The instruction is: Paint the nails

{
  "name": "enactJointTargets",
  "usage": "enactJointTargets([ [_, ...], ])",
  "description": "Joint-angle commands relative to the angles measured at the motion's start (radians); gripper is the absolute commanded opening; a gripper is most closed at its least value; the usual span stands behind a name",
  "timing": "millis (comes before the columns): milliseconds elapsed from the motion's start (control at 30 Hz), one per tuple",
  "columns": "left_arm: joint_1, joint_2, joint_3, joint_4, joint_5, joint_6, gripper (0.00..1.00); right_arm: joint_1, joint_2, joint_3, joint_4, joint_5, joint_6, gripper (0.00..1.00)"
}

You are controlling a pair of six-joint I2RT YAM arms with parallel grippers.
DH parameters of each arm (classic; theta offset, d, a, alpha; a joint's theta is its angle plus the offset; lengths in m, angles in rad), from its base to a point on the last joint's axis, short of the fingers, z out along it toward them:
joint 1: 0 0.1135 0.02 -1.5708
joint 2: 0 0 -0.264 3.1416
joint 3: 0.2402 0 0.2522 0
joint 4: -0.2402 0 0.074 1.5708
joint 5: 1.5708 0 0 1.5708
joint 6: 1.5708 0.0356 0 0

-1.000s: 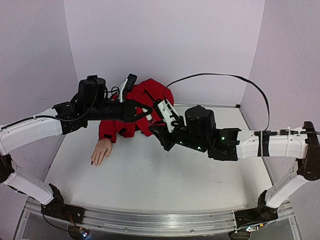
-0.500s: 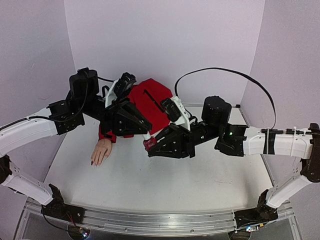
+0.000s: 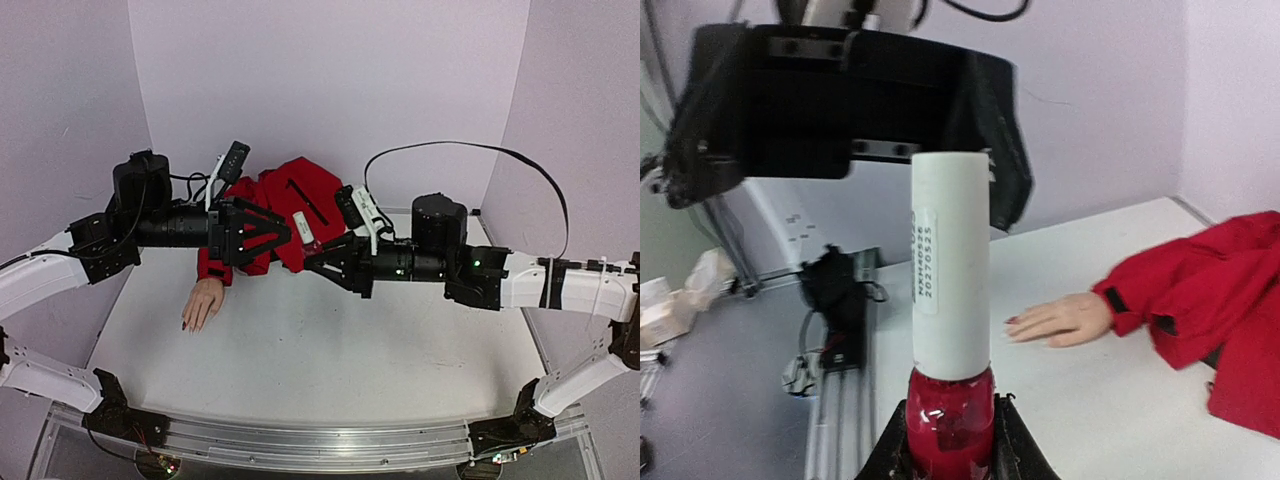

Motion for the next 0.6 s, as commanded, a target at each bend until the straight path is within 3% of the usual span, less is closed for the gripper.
enactJointTargets([
  [0, 0.004, 0.016, 0.05, -0.069, -0.316, -0.226, 0.91, 0.041, 0.043, 0.069, -0.001, 0.468, -0.082, 0.0],
  [133, 0.004, 0.067, 0.084, -0.069, -0.35, -0.259, 0.87, 0.092, 0.096, 0.103, 0.024, 0.692, -0.097, 0.0],
  [333, 0.004, 0.115, 0.127, -0.068, -0.379, -0.286, 0.81, 0.147, 0.146, 0.143, 0.032, 0.776, -0.155, 0.0],
  [567, 0.004, 0.157, 0.143, -0.068, -0.365, -0.289, 0.49, 0.17, 0.164, 0.159, 0.043, 0.783, -0.161, 0.0],
])
